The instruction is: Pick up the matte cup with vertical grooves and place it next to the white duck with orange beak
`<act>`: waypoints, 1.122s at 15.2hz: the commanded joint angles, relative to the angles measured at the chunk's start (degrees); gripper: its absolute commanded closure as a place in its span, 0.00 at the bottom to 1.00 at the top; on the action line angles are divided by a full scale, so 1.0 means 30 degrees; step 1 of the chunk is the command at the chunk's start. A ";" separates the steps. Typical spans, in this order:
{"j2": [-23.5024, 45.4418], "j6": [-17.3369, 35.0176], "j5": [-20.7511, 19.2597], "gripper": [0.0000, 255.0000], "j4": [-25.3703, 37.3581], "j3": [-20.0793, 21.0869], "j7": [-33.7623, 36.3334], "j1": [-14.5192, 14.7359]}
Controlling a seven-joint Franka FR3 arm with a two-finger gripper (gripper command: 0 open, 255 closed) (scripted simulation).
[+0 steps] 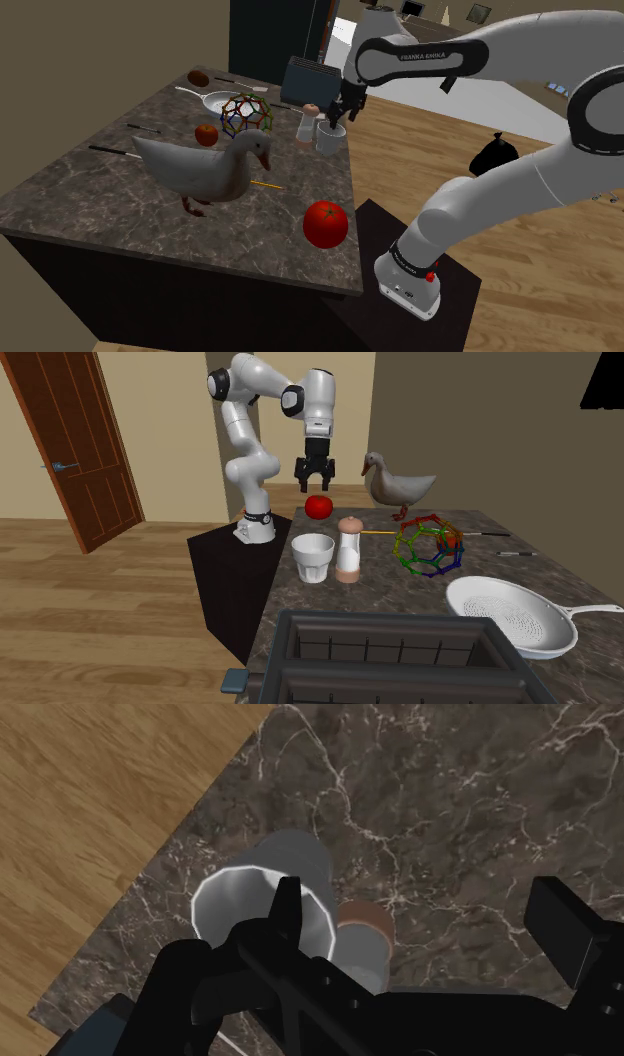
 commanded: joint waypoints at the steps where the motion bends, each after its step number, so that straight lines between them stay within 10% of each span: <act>1: 0.1249 0.1013 -0.0334 0.00 0.0253 -0.0096 0.0019 -0.0149; 17: 0.9224 0.6309 -0.2036 0.00 0.2983 -0.0826 0.0266 -0.1009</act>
